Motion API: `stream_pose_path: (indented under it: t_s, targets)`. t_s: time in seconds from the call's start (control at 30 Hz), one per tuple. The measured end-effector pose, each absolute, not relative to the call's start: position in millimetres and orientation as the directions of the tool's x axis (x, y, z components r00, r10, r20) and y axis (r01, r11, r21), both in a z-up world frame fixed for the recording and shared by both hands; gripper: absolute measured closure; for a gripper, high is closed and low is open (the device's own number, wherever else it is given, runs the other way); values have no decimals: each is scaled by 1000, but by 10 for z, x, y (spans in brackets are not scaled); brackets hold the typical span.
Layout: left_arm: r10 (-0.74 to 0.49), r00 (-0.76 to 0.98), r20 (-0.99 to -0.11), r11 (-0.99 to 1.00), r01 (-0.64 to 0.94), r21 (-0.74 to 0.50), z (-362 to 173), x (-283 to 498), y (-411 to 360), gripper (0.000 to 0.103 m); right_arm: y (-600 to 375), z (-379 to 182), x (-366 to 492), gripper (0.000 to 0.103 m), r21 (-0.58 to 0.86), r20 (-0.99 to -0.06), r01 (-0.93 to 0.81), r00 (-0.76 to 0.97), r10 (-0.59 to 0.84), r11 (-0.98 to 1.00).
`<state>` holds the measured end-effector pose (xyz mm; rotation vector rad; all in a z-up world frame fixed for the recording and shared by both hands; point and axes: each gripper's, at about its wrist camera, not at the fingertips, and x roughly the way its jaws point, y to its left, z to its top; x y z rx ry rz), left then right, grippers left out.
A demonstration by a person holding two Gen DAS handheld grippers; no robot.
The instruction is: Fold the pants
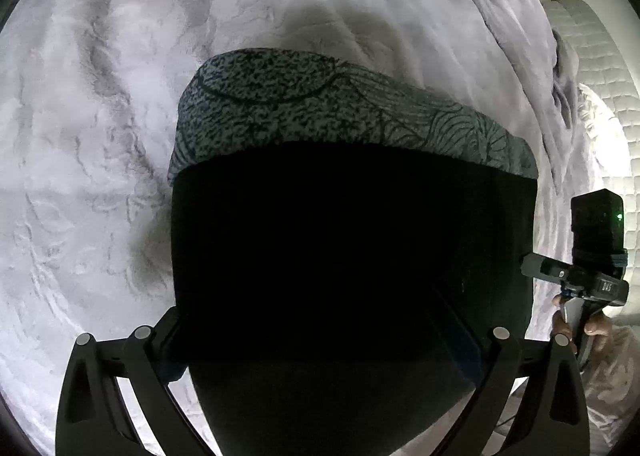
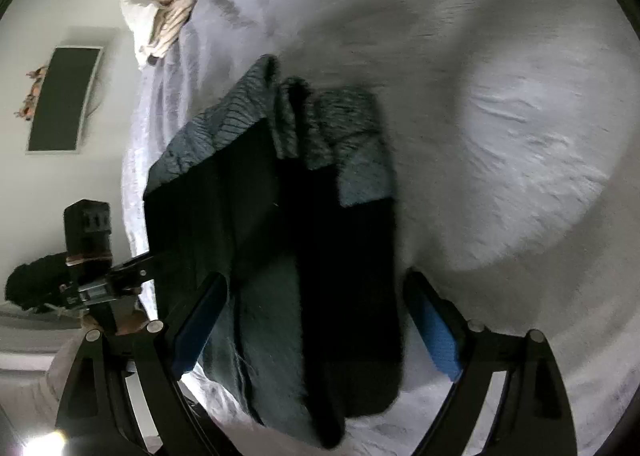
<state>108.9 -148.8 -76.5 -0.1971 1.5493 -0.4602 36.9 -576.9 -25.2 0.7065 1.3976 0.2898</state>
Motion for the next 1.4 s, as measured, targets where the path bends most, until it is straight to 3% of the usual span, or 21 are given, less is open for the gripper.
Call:
stream_pose_path:
  t_s: [0.2,0.3,0.47,0.57,0.97,1.2,1.4]
  targets:
    - [-397,-46,-917,907,130,-400,-810,1010,-1506,0,-5736,-393,384,12,629,-776,281,178,605,725]
    - [-385,-39,-922,916,108,-387,-802,1001,-1586,2,-5768,-402,368,22,646,-759,339,191,623,684]
    - [-399,11,-917,911,120,-395,-574,896,-1611,29,-5743,-253,292,47,656,-753,313,211,624,686]
    - [-406,30,-914,909,120,-400,-451,859,-1560,36,-5759,-170,234,53,675,-736,313,232,636,668]
    - [-443,61,-894,878,229,-420,87,506,-1316,37,-5382,408,-243,56,699,-715,311,309,626,644]
    - [-450,52,-892,871,247,-425,269,348,-673,37,-4602,504,-594,56,697,-717,339,342,607,632]
    - [-384,63,-921,895,269,-355,325,220,-101,37,-3831,392,-743,56,707,-708,348,336,621,616]
